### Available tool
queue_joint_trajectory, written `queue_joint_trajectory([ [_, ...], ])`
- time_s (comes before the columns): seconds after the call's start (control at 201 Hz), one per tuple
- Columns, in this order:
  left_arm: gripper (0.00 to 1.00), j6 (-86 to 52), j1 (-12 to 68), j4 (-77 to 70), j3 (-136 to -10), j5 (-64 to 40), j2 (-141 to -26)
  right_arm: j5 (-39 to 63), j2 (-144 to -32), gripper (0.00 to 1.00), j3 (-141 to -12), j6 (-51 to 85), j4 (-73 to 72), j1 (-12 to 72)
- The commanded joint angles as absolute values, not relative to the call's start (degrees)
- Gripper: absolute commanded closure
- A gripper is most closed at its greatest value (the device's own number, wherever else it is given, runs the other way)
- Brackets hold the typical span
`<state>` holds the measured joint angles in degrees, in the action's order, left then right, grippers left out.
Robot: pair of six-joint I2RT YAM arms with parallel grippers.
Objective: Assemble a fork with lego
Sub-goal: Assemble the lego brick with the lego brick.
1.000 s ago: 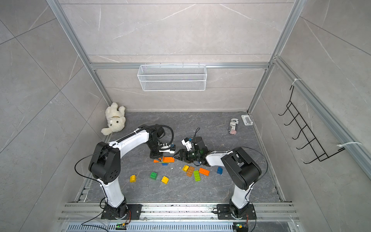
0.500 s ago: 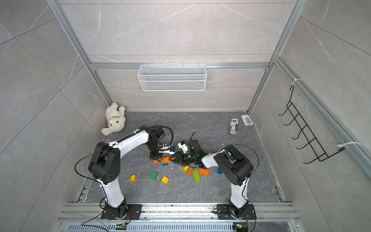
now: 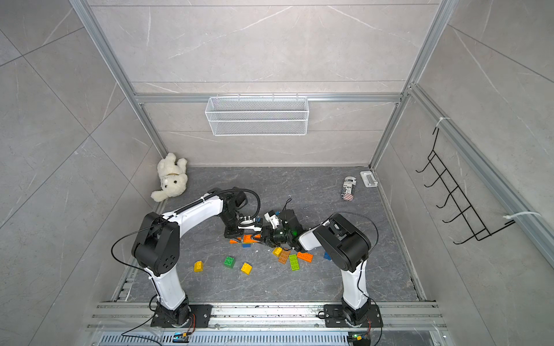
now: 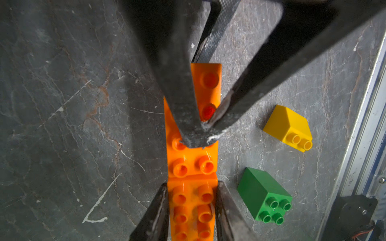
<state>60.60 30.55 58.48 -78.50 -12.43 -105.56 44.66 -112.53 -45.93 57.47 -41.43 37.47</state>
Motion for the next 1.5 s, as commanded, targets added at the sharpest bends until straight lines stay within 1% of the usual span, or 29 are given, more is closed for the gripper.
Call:
queue_joint_trajectory([
  [0.0,0.78,60.43,32.38,61.23,-76.49,-14.31,-106.68,45.00,-113.91,0.50,-47.02,58.01,-42.80,38.22],
  [0.542,0.78,57.01,34.80,62.40,-74.10,-12.97,-109.98,43.60,-115.46,0.53,-45.62,58.02,-43.74,38.41],
  [0.761,0.76,54.16,35.23,61.89,-74.08,-13.32,-111.21,43.77,-115.49,0.54,-45.61,59.78,-44.13,38.32],
  [1.239,0.57,51.67,33.78,57.10,-74.75,-11.60,-105.25,44.11,-114.61,0.54,-45.45,59.76,-44.69,38.32],
  [1.423,0.48,51.17,33.31,55.04,-74.40,-11.60,-103.13,44.30,-114.22,0.52,-45.24,60.25,-46.06,38.32],
  [1.493,0.47,50.81,33.05,54.71,-74.58,-11.77,-102.71,44.38,-113.92,0.51,-45.36,60.40,-46.42,38.32],
])
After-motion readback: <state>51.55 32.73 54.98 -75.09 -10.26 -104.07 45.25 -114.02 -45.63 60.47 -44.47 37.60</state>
